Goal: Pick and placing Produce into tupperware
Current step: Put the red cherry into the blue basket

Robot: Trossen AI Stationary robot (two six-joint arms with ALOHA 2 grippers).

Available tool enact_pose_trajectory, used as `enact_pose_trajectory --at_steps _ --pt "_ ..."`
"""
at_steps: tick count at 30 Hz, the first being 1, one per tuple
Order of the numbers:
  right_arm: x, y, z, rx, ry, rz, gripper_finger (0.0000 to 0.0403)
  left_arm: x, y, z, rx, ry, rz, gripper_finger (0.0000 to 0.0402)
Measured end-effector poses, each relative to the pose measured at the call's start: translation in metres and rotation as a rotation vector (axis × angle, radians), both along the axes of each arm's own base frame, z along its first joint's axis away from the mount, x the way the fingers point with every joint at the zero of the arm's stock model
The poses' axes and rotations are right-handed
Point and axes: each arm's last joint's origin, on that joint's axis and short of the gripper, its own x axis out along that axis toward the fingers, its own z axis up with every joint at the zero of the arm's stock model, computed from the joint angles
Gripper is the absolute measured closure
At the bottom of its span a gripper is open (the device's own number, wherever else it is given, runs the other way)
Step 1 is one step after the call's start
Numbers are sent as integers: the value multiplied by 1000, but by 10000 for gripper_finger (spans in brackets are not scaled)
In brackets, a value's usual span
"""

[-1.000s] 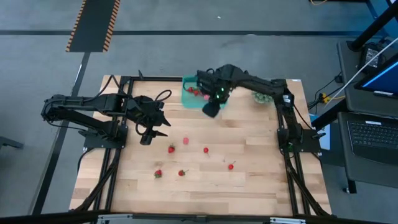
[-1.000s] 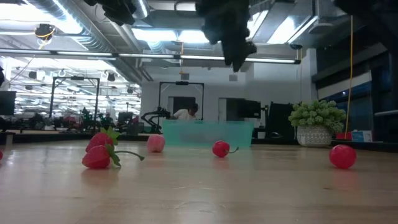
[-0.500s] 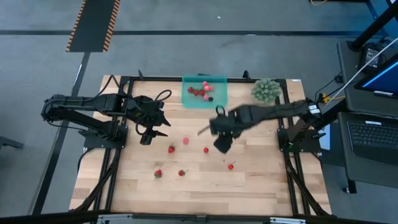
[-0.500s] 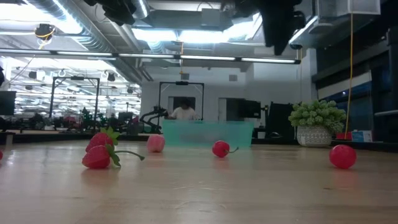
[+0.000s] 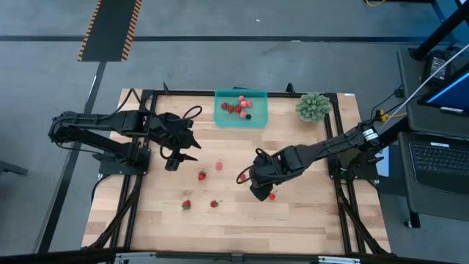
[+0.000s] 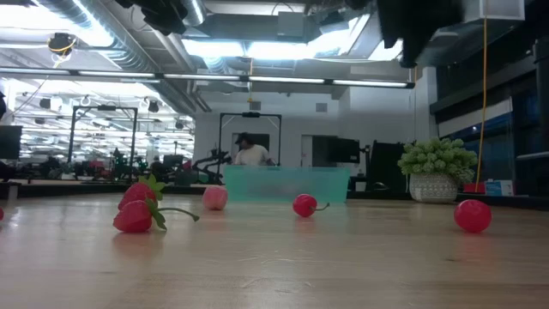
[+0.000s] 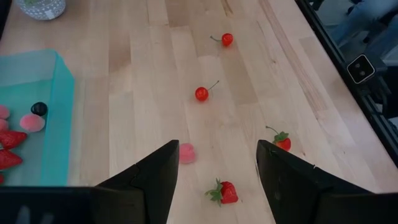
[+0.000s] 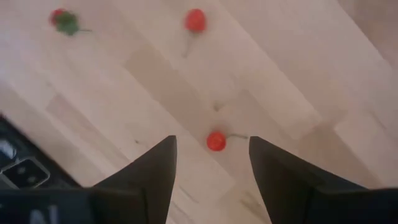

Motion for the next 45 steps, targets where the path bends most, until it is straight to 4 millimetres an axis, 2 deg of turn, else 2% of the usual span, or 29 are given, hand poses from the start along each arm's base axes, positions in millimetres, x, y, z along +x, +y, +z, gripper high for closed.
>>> enact_pose_trajectory --at_steps 3,7,14,18,23,31,38,45 --pt "-5 7 -3 -1 40 -56 192 0 0 0 0 0 0 194" --pt "-6 18 -10 -4 72 -100 165 0 0 0 0 0 0 194" --pt "2 37 -39 -23 133 -272 114 0 0 0 0 -1 0 194" --pt "9 44 -61 -48 183 -358 109 0 0 0 0 0 0 194" --pt "14 48 -78 -44 227 -434 108 0 0 0 -1 0 1 194" --pt "15 52 -92 -93 264 -481 108 0 0 0 -1 0 1 194" --pt "2 54 -90 -196 322 -493 108 0 0 0 -16 2 15 194" --pt "3 49 -90 -179 353 -447 108 0 0 0 -31 5 21 194"
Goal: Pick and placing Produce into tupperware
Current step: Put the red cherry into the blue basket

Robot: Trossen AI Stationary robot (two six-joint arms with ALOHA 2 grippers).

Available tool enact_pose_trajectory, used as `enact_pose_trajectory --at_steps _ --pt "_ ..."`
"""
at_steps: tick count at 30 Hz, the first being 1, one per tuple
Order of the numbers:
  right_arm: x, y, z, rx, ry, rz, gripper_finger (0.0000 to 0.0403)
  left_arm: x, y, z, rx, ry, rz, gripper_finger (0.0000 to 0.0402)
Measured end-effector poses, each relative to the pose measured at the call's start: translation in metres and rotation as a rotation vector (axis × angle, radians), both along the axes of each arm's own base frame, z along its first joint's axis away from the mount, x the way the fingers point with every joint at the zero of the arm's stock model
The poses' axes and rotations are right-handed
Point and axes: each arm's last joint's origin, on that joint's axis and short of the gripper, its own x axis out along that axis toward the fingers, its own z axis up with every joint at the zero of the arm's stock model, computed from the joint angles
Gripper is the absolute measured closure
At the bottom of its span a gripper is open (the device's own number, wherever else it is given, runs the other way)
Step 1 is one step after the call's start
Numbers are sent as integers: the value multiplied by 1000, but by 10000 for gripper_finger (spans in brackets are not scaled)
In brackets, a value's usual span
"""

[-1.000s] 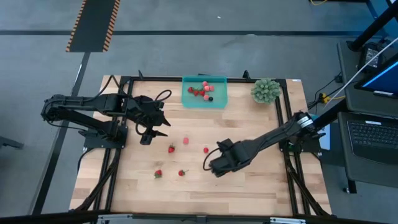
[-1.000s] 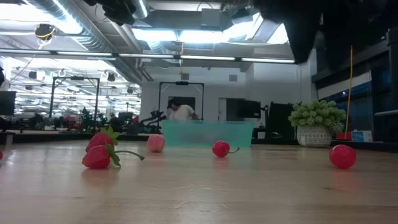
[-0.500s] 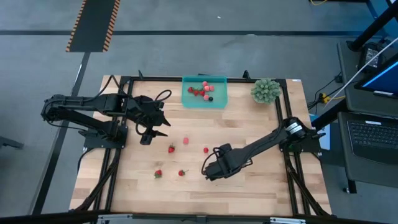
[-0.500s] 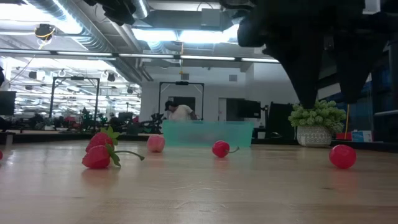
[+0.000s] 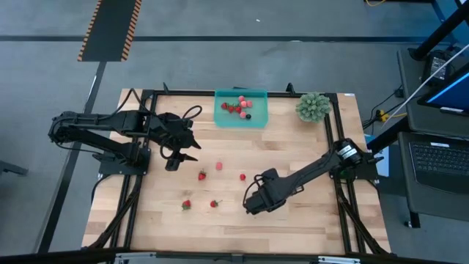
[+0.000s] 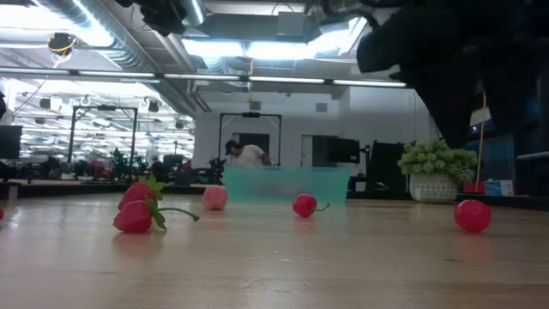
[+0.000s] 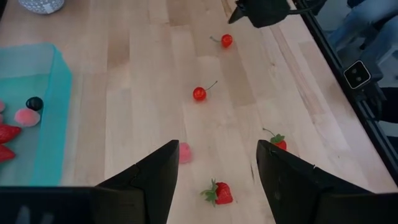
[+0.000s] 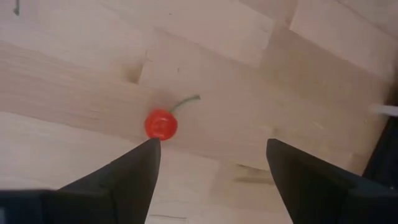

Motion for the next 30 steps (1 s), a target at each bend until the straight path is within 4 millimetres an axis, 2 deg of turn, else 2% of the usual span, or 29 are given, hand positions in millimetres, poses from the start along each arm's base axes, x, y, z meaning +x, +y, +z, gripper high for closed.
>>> enact_pose_trajectory --at_steps 6,10,15,20,30 --pt "-15 -19 -14 115 74 -23 108 0 0 0 -8 2 5 194" --pt "-19 -23 -17 206 -93 0 108 0 0 0 -8 1 4 194" --pt "-13 -21 -28 255 -325 1 108 0 0 0 -8 1 4 194" --pt "-10 -20 -46 279 -384 5 108 0 0 0 -9 2 5 194" --pt "-6 -19 -46 270 -437 4 108 0 0 0 -8 1 5 194"
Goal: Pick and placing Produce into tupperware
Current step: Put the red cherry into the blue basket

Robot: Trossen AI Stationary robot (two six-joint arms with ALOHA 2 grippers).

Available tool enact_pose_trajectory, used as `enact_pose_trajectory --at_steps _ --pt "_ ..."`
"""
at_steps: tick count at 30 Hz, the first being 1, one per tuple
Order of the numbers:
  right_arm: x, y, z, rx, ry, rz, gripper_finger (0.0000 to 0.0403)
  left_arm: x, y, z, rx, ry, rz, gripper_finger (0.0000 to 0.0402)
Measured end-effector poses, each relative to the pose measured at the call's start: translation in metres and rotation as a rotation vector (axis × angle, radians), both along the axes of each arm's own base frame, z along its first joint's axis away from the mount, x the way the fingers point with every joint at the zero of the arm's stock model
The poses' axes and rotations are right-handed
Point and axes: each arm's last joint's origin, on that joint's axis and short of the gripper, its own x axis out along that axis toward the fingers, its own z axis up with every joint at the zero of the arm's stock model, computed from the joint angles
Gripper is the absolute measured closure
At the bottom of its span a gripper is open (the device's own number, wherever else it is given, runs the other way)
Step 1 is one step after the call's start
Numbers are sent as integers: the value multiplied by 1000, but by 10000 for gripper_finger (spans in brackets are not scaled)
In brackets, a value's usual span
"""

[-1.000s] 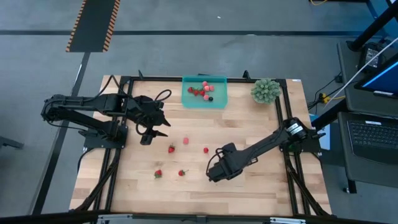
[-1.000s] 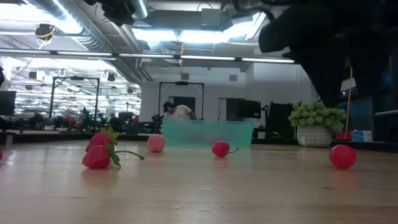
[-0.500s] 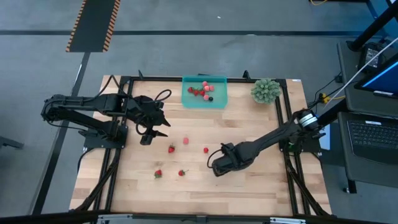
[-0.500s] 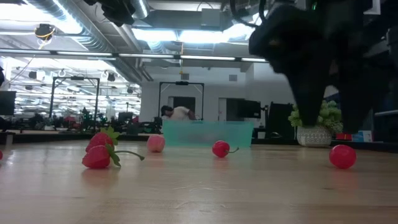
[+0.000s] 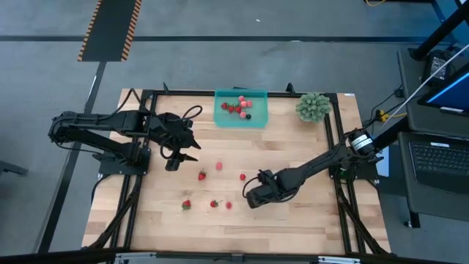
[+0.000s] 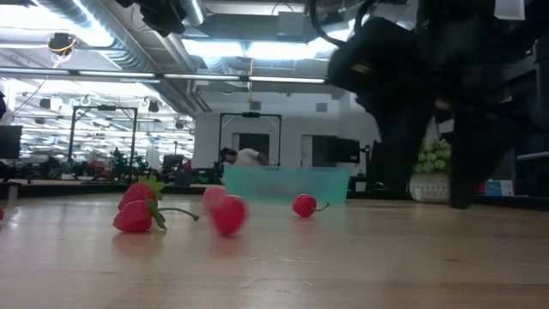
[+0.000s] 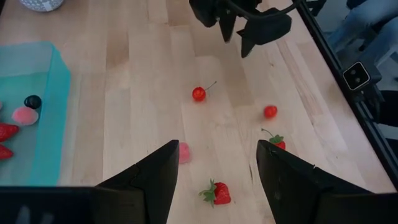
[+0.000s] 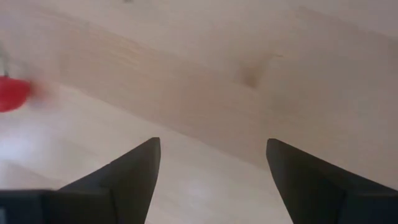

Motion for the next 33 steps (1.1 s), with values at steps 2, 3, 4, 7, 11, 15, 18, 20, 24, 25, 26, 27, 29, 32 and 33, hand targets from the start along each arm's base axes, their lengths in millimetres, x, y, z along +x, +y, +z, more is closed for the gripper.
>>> enact_pose_trajectory --at_steps 2,3,4,7,11,15,18,20,24,25,26,27,29,32,33 --pt "3 0 1 -21 -47 -8 108 0 0 0 0 0 0 194" --pt "5 0 1 -33 -67 -8 108 0 0 0 0 1 0 194" --pt "6 0 2 -45 -81 -5 108 0 0 0 0 1 0 194" --pt "6 -1 2 -76 -95 -6 108 0 0 0 0 1 0 194" --pt "6 -1 2 -91 -95 -3 108 0 0 0 0 0 0 194" --pt "6 -2 2 -102 -97 30 108 0 0 0 0 3 0 194" --pt "7 -3 2 -176 -122 63 108 0 0 0 0 4 0 194" --pt "9 -7 3 -219 -145 58 108 0 0 0 0 4 0 194" --pt "21 -19 5 -242 -213 104 108 0 0 0 0 4 0 194" --pt "26 -23 6 -250 -239 126 108 0 0 0 0 4 0 194" --pt "30 -27 6 -260 -262 147 108 0 0 0 0 4 0 194" --pt "33 -32 6 -274 -273 168 108 0 0 0 0 4 0 194" --pt "37 -44 7 -299 -275 182 108 0 0 0 0 5 0 194" --pt "40 -59 6 -335 -255 188 108 0 0 0 0 5 0 194" --pt "41 -63 6 -342 -256 188 108 0 0 0 0 5 0 194"
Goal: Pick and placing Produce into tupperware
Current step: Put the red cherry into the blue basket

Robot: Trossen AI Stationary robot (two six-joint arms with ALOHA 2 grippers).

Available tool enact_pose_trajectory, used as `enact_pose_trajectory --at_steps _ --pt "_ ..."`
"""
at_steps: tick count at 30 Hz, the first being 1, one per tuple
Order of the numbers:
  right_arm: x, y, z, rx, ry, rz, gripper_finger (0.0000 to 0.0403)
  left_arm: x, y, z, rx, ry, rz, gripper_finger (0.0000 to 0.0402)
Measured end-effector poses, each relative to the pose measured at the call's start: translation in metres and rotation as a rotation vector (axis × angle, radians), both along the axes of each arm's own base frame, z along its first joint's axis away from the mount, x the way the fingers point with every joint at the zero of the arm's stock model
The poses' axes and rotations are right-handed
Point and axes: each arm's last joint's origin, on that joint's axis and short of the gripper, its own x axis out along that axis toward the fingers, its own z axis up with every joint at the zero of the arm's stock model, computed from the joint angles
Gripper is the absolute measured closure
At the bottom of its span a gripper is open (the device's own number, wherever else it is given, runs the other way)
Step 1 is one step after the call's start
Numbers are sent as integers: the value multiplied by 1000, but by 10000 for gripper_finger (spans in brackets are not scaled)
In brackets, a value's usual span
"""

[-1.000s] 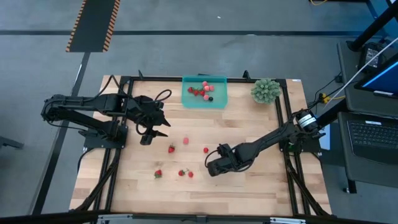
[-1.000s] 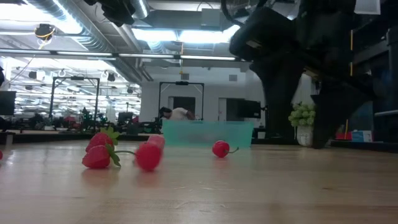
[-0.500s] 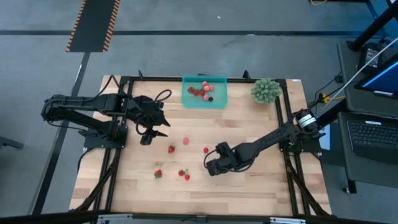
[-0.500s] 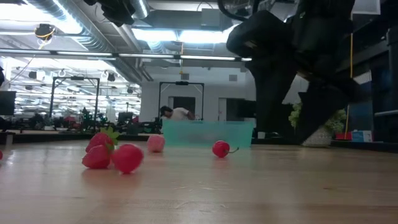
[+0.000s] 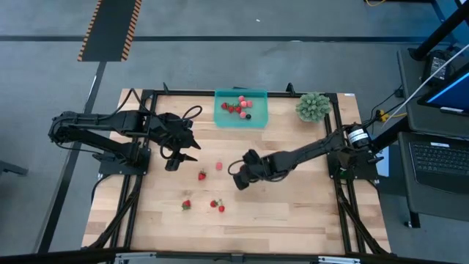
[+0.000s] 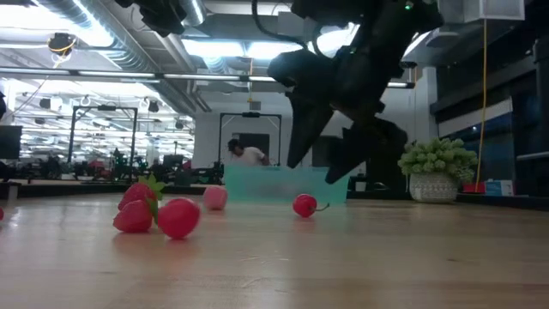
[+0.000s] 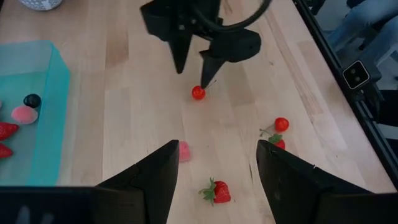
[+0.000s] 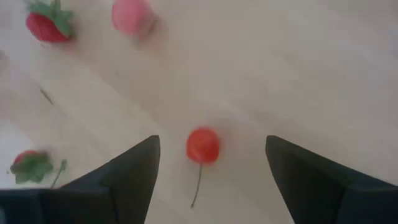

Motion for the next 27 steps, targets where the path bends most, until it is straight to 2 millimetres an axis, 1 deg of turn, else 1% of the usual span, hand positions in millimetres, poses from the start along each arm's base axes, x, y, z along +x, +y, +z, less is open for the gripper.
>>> enact_pose_trajectory --at_steps 2,5,8,11,15,21,27 --pt "3 -5 0 -14 -6 18 108 0 0 0 0 1 0 194" --pt "5 -6 -2 -37 -13 63 108 0 0 0 0 1 0 194" --pt "11 -4 -7 -50 -43 102 108 0 0 0 0 2 0 194" --pt "12 -4 -16 -68 -9 129 108 0 0 0 1 4 0 194" --pt "14 -3 -24 -86 15 156 108 -1 0 -1 0 9 0 194" --pt "13 3 -27 -103 35 215 108 -1 0 -1 0 10 0 194" --pt "16 5 -38 -113 46 244 109 -1 0 -1 0 11 0 194"
